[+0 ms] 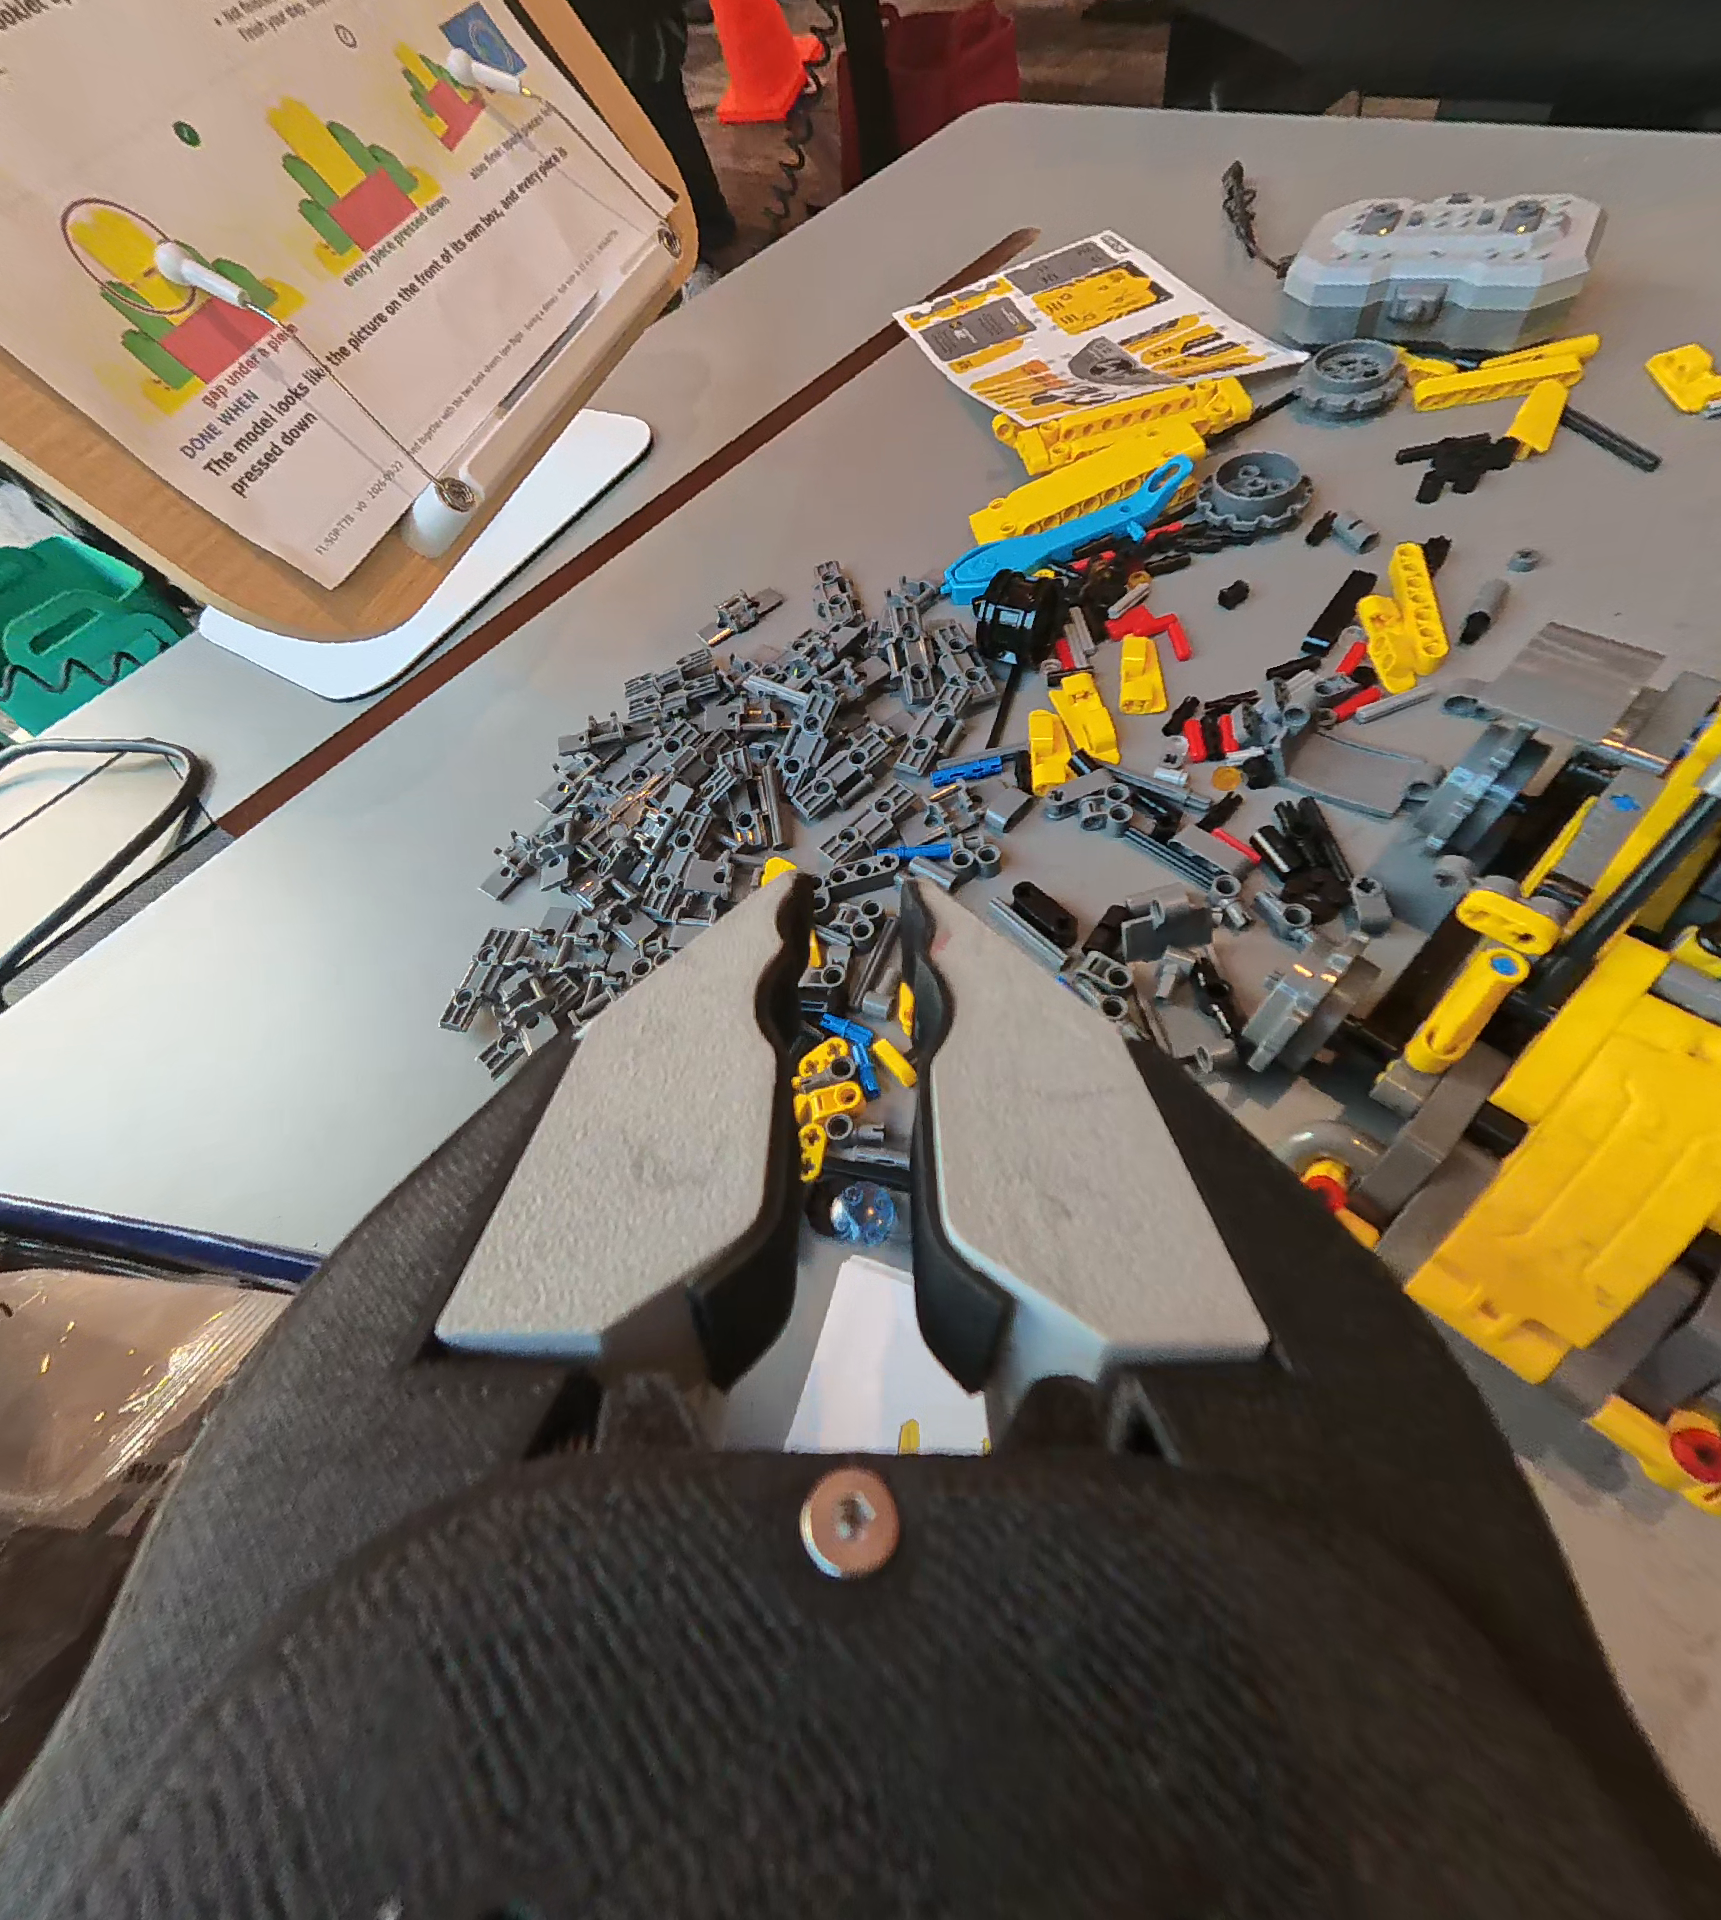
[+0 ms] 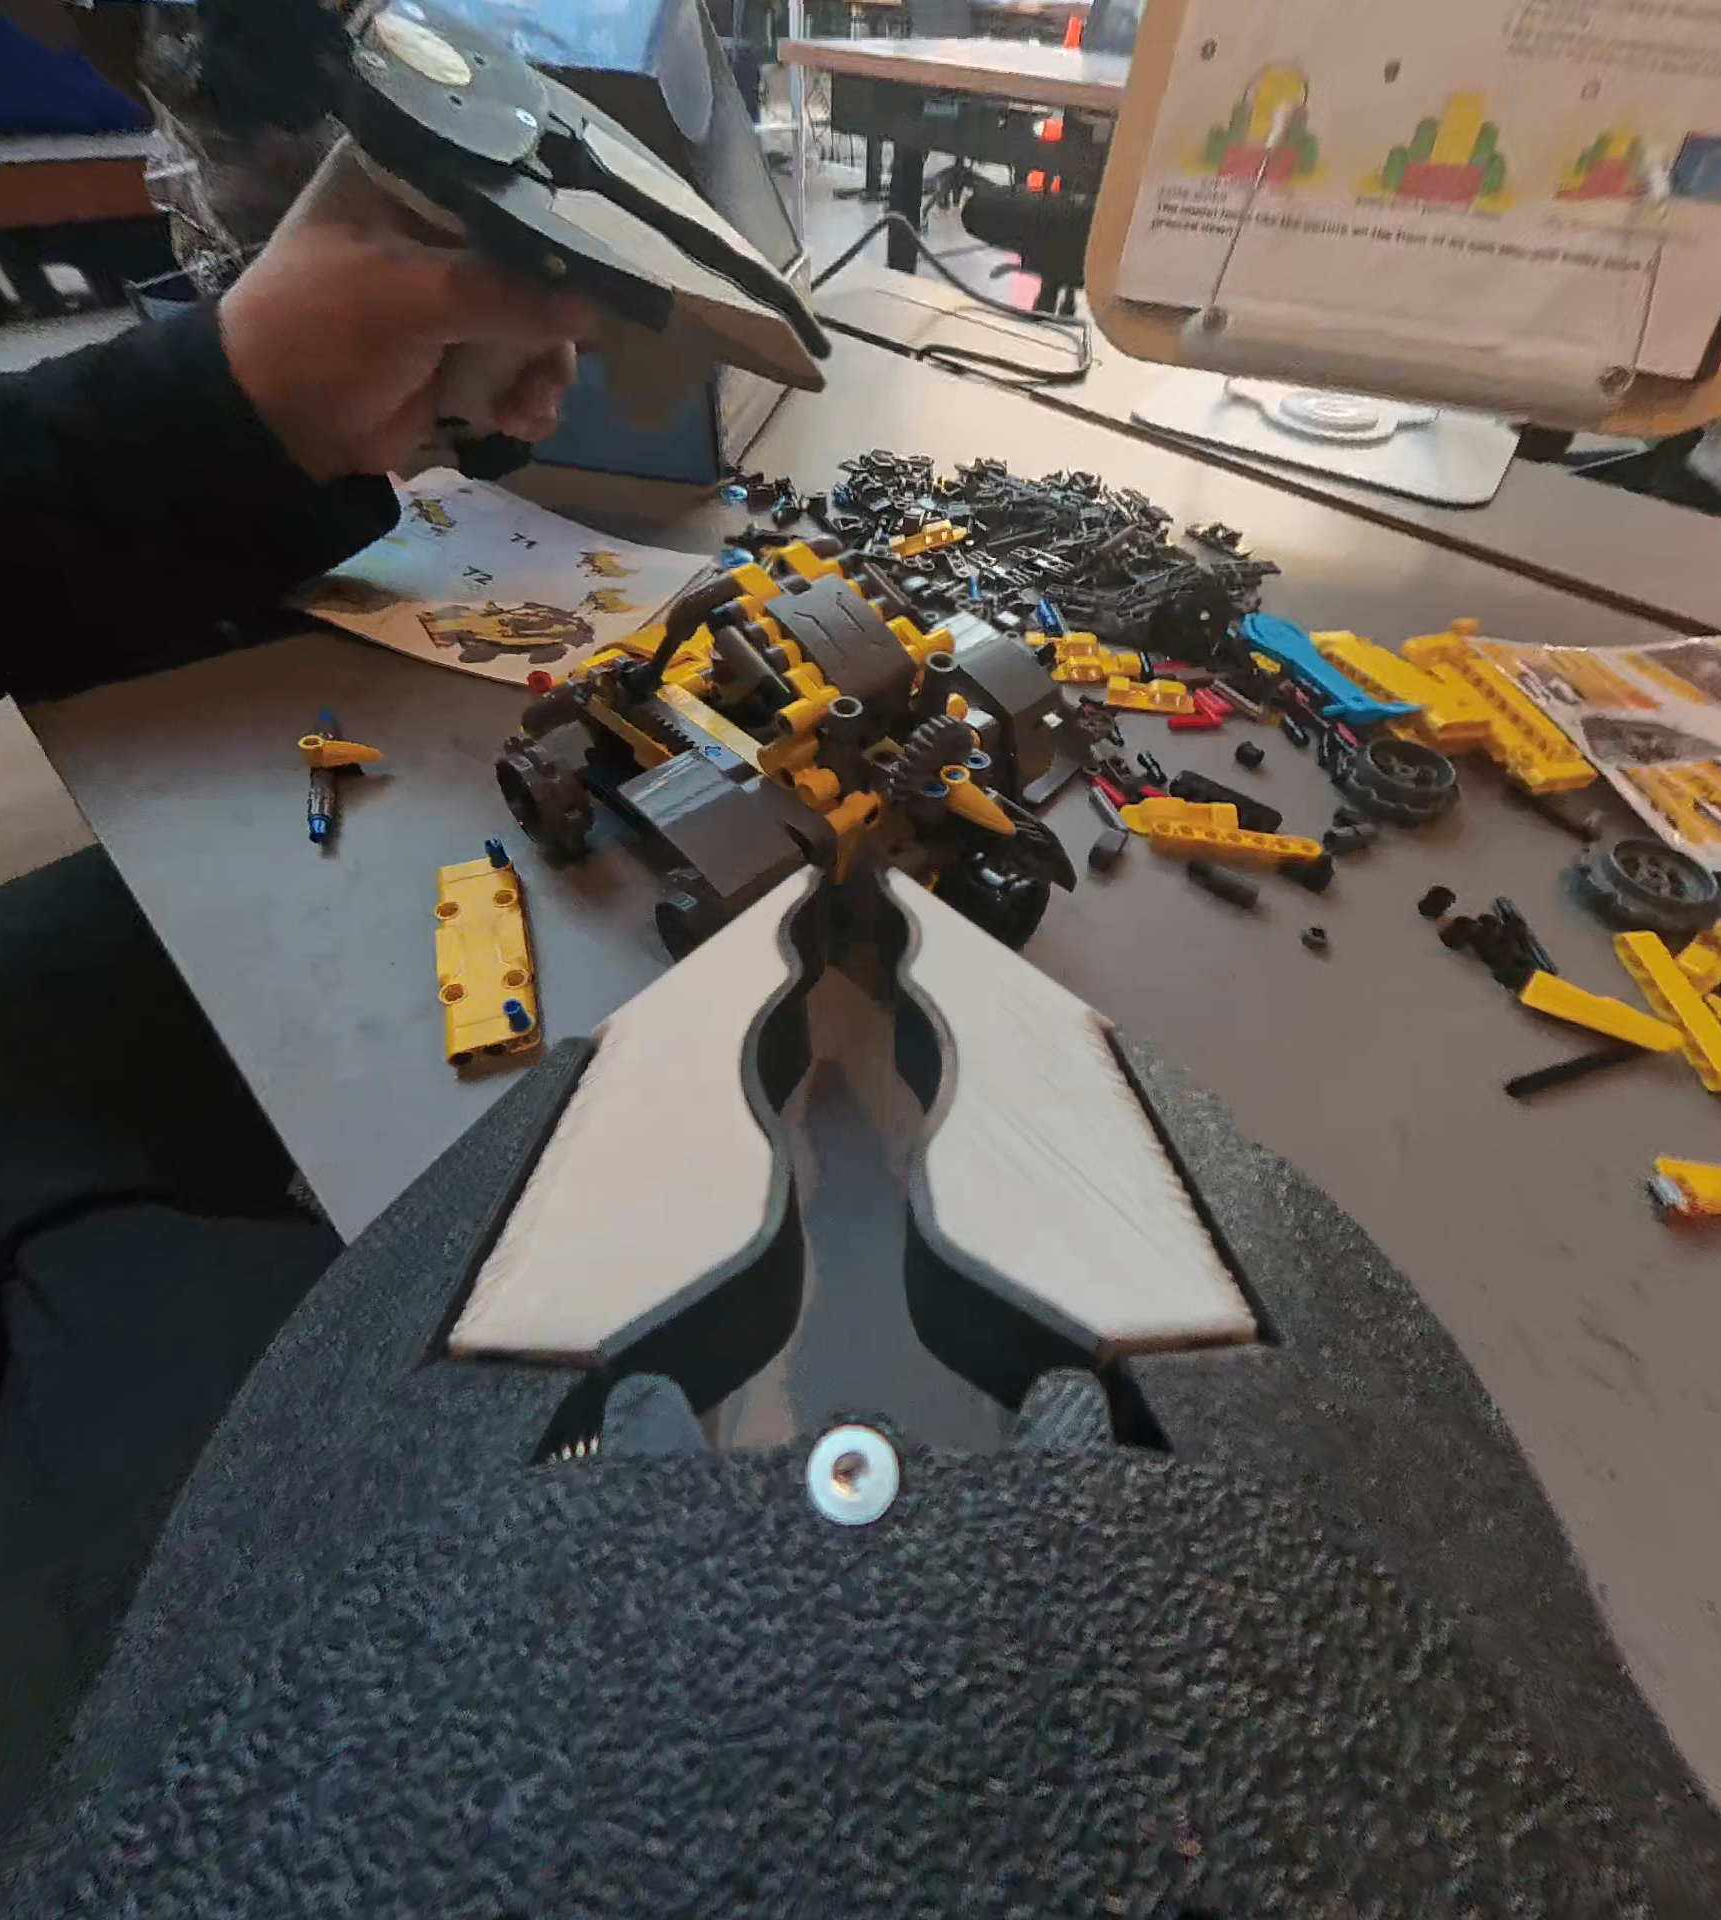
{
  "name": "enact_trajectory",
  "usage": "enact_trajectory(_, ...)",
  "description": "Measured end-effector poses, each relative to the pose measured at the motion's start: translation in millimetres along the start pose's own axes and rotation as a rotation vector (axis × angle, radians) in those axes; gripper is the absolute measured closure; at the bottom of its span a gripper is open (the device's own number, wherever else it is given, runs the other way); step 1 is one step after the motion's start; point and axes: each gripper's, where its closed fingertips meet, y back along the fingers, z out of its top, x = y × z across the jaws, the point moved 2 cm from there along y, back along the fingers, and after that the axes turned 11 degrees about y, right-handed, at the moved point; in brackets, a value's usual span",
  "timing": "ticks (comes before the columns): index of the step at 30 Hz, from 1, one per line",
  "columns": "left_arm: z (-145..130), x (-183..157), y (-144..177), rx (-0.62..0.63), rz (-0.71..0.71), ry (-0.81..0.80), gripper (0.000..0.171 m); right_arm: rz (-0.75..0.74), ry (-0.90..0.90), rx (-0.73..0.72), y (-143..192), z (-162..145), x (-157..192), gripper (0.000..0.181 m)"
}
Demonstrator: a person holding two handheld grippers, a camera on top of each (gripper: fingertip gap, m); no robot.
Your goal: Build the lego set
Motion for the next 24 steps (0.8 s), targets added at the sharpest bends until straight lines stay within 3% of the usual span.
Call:
enact_trajectory(4,0.9,0.3,1.7,-0.009,-0.002,0.006,0.159,-0.016,0.069,-0.017,-11.8,0.4,9.8,0.174)
enact_trajectory(17,2.7,-5.8,2.6,-0.006,0.001,-0.022,0.162,0.345,0.215,0.076,-22.8,12.0,83.6,0.172)
enact_trajectory(24,2.0,-5.5,2.5,-0.005,-0.004,-0.012,0.162,0.405,0.201,0.119,-27.0,-3.3,92.4,0.171)
